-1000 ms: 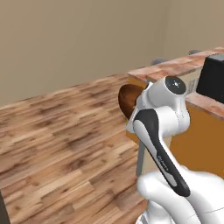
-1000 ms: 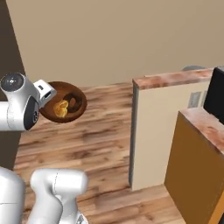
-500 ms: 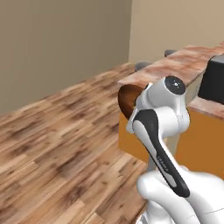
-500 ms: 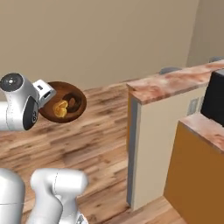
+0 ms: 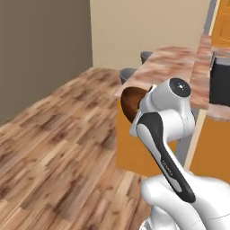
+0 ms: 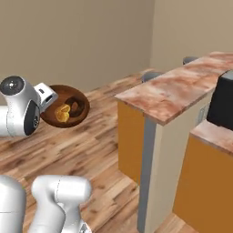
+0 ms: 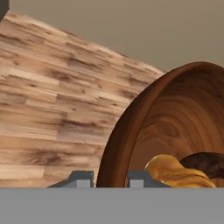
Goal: Pick up the heated bread from the toaster oven and place it in the bowl. Then move the bread bowl to the dining counter.
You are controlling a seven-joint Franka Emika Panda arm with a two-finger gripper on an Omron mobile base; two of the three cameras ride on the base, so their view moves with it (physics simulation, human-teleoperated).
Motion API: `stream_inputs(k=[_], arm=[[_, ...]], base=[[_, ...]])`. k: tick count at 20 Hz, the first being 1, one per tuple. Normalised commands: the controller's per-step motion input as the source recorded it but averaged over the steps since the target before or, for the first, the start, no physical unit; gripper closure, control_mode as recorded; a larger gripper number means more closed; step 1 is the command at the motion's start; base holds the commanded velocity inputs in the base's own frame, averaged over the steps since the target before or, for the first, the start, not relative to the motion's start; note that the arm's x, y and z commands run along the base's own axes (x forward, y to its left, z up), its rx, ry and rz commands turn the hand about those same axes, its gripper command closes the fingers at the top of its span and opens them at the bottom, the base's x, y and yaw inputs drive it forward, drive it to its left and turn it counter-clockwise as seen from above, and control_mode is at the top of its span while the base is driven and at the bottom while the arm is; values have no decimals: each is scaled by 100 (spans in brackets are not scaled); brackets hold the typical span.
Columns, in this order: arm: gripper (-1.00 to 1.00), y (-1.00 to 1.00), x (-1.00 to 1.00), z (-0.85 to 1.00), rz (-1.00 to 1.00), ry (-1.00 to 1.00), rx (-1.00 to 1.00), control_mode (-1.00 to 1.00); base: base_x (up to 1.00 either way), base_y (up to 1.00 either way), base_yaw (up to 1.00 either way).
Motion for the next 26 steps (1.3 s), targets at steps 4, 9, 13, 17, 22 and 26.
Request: stream_inputs(k=[4,9,13,17,22,26], arm=[[100,0,0,0,0,0,0,100],[100,0,0,0,0,0,0,100],[100,0,0,0,0,0,0,100],[100,0,0,0,0,0,0,100],[100,0,0,0,0,0,0,100],[100,0,0,0,0,0,0,100]], base=[[100,100,-57],[100,96,-62],[100,90,-64],[100,44,-41],[67,-19,-35],[88,-2,-25]])
